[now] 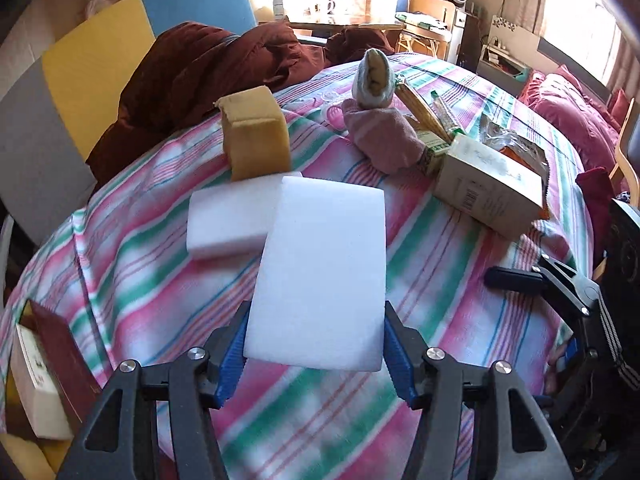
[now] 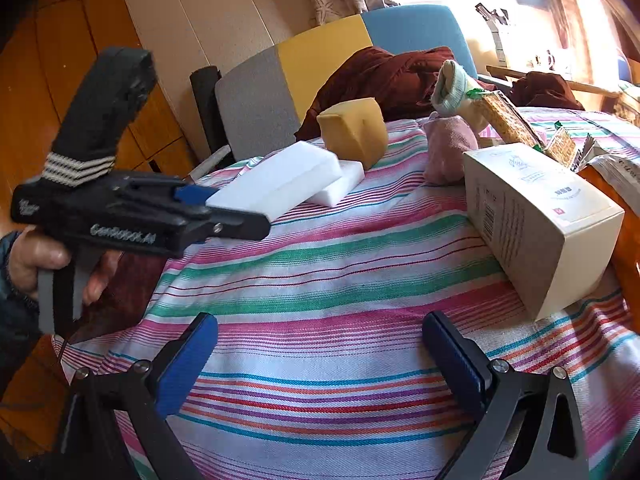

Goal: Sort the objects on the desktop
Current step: 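Carry the white foam block with the left gripper while the right gripper grasps another white foam block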

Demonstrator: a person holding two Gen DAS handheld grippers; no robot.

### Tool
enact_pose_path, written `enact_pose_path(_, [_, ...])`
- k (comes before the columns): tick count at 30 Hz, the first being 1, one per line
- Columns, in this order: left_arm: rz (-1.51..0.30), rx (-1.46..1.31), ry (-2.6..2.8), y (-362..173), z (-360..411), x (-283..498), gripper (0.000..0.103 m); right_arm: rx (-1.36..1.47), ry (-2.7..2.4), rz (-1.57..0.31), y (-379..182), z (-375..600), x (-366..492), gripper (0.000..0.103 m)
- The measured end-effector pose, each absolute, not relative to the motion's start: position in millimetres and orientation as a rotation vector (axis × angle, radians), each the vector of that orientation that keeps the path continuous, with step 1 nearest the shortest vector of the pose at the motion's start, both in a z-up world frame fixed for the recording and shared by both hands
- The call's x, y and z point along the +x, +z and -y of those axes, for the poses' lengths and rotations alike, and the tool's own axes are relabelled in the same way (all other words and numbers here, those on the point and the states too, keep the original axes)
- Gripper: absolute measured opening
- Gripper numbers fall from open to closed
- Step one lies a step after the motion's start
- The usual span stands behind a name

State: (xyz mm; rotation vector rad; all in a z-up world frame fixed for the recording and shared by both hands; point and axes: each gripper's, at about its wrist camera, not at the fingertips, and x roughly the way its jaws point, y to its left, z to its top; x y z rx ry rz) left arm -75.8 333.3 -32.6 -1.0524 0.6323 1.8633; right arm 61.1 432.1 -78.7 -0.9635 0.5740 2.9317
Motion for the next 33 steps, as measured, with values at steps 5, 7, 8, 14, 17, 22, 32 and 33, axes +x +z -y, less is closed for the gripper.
enact_pose_path(5, [-0.518,-1.089,1.922,-32.4,-304.8,-47.1,0.061,-0.955,2.942,-0.605,-77.9,-435.1,62.6,0.103])
enact_pose_path(7, [-0.465,-1.110,1.970,-34.4,-286.6,-40.9,0.061,-0.956,2.949,-0.616,-77.4,-436.3,63.3,0.103])
enact_pose_path(8, [-0.445,-1.114,1.981,-36.2,-278.4,-38.1,0.061,-0.961,2.952,-0.622,-77.5,-437.3,63.4,0.103])
enact_pose_path(14, [-0.477,-1.042,1.981,-42.5,-250.0,-5.3,0.061,-1.038,2.939,-0.591,-70.0,-440.1,57.0,0.099])
enact_pose_path(17, [-0.492,-1.021,1.943,-53.9,-248.5,5.0,0.061,-1.078,2.914,-0.496,-62.6,-440.3,48.1,0.094])
enact_pose_path(22, [-0.489,-0.956,1.962,-56.9,-253.7,12.7,0.062,-1.155,2.961,-0.251,-41.4,-433.4,6.5,0.087])
enact_pose_path(32, [-0.426,-0.893,1.972,-59.3,-252.3,11.4,0.062,-1.395,3.000,0.240,-29.5,-408.9,-95.4,0.080])
enact_pose_path(33, [-0.418,-0.890,1.972,-59.5,-252.0,11.1,0.063,-1.419,2.994,0.253,-32.0,-410.0,-104.9,0.080])
